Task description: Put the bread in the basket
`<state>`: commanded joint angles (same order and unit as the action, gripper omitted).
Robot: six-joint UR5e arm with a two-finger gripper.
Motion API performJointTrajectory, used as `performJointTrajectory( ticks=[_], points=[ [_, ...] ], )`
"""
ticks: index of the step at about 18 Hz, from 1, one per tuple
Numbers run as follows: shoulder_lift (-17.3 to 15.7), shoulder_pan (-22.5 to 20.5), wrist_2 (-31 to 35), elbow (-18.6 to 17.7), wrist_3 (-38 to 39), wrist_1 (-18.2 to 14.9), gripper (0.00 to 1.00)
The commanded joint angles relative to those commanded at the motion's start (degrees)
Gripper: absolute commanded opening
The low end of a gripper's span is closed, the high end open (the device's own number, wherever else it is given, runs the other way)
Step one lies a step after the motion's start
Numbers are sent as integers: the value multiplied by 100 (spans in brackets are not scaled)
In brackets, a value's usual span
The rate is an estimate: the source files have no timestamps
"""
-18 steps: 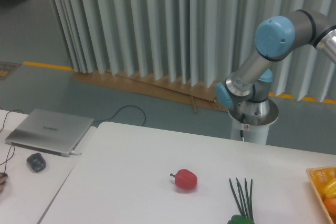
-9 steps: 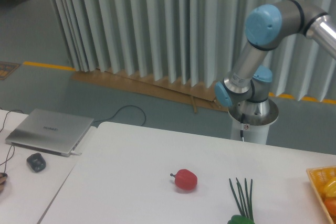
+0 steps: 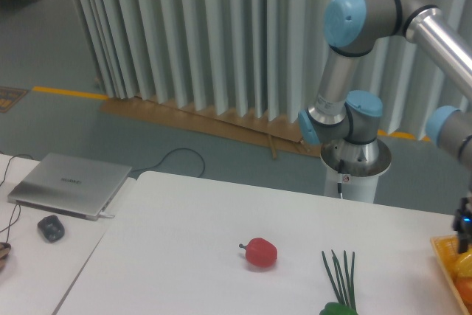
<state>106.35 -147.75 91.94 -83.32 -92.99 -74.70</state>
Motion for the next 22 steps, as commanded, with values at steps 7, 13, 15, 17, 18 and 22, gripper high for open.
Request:
performJointTrajectory(
  ticks=[7,13,15,17,18,22],
  points=[
    [-316,510,-88,-9,791,-510,100],
    [-808,730,-149,-360,809,-862,100],
    [-975,791,-141,-457,931,-880,100],
    [-984,957,-141,-466,1255,-889,100],
    [-985,1080,-124,-466,1335,-897,100],
    [-1116,1222,-88,-536,1354,-1142,100]
  ],
)
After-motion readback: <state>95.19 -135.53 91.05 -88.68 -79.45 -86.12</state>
